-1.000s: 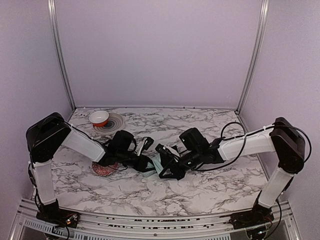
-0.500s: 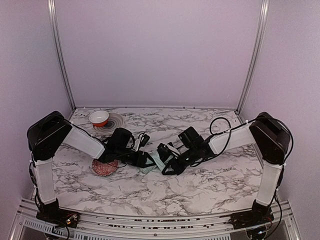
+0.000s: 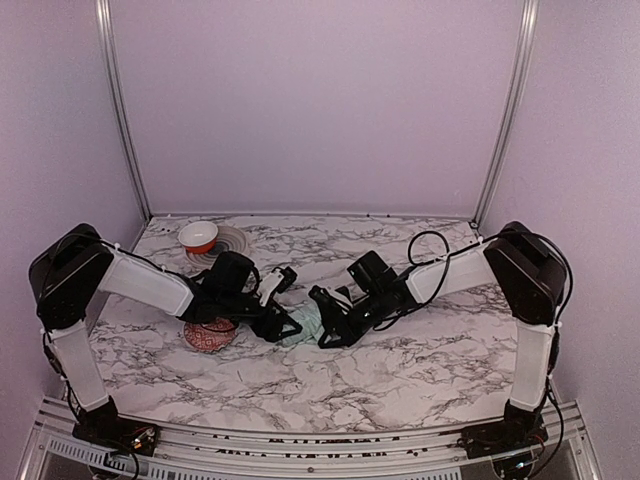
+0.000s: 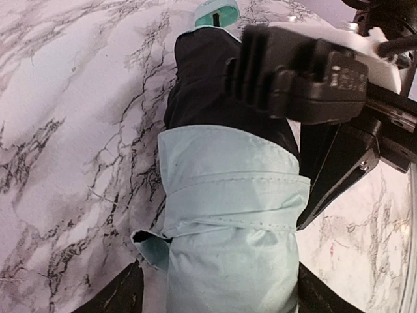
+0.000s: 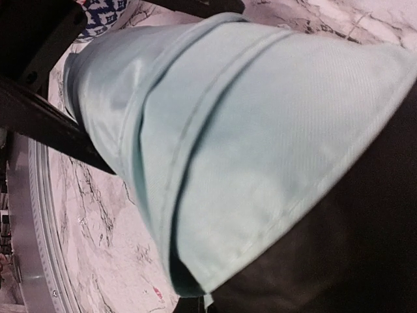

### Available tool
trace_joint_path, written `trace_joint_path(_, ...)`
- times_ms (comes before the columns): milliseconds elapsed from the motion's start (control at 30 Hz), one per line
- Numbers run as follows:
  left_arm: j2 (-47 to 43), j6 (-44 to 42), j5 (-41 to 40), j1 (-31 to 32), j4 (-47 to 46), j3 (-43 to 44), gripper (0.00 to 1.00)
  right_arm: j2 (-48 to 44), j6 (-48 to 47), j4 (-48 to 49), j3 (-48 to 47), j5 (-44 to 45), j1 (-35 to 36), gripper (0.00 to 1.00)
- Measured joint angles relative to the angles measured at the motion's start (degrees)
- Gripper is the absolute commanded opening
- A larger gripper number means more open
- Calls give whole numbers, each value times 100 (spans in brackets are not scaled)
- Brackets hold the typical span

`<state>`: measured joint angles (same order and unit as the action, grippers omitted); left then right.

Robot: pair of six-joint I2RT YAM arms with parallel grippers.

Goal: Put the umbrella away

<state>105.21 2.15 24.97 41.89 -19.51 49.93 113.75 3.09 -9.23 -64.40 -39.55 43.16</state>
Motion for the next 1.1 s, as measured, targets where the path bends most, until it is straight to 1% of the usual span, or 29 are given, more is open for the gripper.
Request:
trace_joint_path(133, -170, -577, -459, 177, 98, 0, 78, 57, 33, -7, -68, 0, 0, 0)
trace_joint_path(333, -485, -1534, -1419, 697, 245, -2, 88, 59, 149, 4, -107, 0, 0, 0)
trace_joint_path(433, -595, -1893, -1845, 940, 341, -2, 89, 57, 195, 26, -114, 0, 0, 0)
trace_joint_path(533, -599, -2197, -2275, 1156, 498, -2, 87, 59, 256, 48, -114, 0, 0, 0)
trace_joint_path(700, -262, -2481, -3191, 1394, 826, 201, 76, 57, 291, 79, -114, 2, 0, 0)
trace_joint_path(833, -114, -2524, -3488, 1401, 1040, 264, 75, 59, 297, 109, -133, 2, 0, 0)
trace_joint_path(867, -92, -2522, -3517, 1399, 1113, 278, 73, 57, 299, 116, -136, 2, 0, 0)
trace_joint_path(900, -59, -2500, -3521, 1399, 1128, 299, 69, 59, 310, 129, -136, 2, 0, 0)
trace_joint_path(1033, 229, -2404, -3462, 1397, 1248, 649, 46, 57, 334, 151, -136, 4, 0, 0)
trace_joint_path(1100, 339, -2312, -3377, 1388, 1261, 772, 31, 57, 345, 155, -136, 4, 0, 0)
